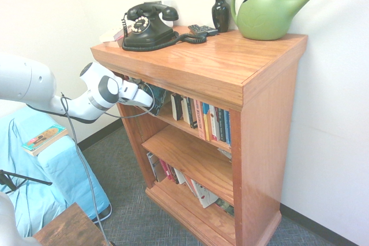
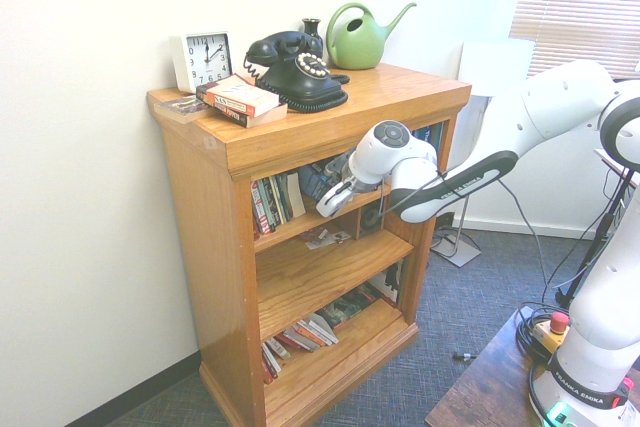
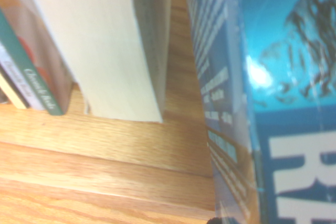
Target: Put the book on the shelf
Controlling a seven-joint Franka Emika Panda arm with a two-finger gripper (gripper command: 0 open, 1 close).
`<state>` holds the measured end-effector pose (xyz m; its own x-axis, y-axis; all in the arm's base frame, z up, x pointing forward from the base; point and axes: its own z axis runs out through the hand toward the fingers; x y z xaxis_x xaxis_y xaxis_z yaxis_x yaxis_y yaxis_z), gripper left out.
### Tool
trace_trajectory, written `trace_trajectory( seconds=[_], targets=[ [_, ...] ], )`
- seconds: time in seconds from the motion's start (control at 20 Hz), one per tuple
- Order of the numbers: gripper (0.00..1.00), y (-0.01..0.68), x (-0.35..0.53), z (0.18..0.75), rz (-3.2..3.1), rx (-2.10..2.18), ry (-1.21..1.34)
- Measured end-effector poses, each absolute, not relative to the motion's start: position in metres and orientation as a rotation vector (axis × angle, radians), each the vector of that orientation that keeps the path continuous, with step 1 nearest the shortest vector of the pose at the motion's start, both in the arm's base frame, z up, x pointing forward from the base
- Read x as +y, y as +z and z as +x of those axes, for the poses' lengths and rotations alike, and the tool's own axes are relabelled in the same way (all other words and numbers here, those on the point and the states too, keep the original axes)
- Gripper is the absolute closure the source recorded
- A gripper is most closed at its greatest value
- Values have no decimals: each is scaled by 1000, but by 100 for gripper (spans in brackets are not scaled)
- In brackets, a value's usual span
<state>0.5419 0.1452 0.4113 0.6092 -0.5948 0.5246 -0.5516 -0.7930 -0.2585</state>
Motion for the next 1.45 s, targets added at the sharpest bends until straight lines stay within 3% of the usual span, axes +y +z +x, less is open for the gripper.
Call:
trace_trajectory(
  seconds=[0.95,1.45],
  targets=[
    [0,415,148,538,-2761,967,-953],
    [0,420,99,448,-2867,989,-1043]
  ],
)
